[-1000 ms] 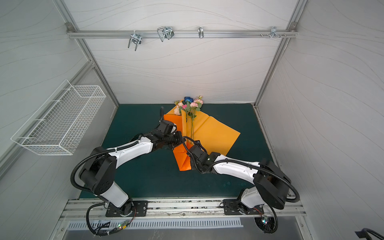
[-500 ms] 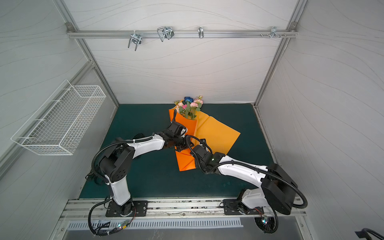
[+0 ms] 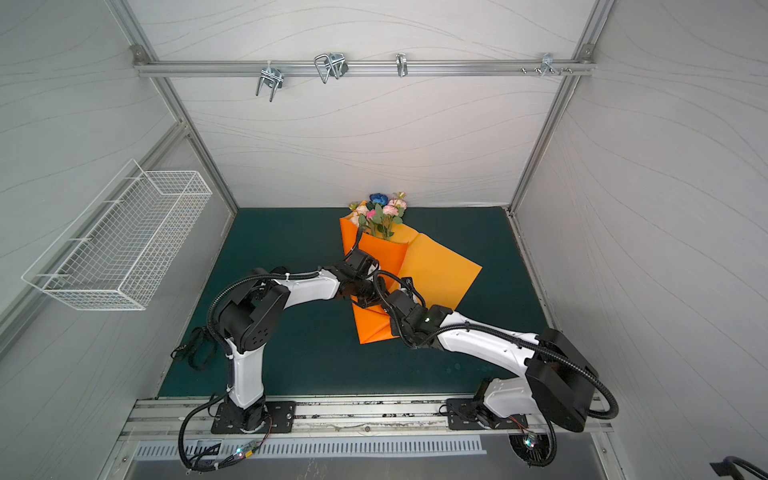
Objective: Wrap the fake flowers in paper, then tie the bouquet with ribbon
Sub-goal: 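Press the right gripper against the wrap beside the left gripper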
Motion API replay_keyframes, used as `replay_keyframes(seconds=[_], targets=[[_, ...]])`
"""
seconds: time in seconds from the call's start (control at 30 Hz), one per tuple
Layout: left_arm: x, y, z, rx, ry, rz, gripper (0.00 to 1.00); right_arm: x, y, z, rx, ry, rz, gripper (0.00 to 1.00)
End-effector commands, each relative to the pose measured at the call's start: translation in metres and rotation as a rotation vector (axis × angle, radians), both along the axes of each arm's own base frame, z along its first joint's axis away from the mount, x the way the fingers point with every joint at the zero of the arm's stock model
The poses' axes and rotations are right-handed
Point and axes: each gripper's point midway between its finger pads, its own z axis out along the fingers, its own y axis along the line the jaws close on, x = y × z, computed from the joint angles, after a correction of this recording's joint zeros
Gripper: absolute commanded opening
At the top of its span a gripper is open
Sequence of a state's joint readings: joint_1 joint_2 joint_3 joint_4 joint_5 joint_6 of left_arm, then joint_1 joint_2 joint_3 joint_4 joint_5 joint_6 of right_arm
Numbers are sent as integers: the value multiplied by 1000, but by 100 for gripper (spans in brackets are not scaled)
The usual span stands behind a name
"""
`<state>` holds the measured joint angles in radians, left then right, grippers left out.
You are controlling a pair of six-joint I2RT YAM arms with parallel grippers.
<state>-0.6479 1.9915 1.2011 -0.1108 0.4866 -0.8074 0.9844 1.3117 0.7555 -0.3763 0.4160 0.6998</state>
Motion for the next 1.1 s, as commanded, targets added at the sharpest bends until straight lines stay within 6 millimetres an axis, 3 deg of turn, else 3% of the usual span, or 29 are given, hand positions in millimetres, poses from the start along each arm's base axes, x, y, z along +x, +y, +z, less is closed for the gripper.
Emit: replay_keyframes(seconds=[0.0,0.1,0.53,0.9,1.07], targets=[[8,-19,14,-63,-35,-23,31,2,6,0,19,-12,23,29],[8,-20,17,-72,-38,-21,38,2,10,-4,21,-2,34,30],[9,-20,16,-79,-32,-8,36,12,23,-31,53,96,16,40],[14,-23,11,-109,-69,-1,29,12,26,4,19,-12,68,40],[14,-23,4,-116,-60,14,26,14,28,2,-23,-31,92,42]])
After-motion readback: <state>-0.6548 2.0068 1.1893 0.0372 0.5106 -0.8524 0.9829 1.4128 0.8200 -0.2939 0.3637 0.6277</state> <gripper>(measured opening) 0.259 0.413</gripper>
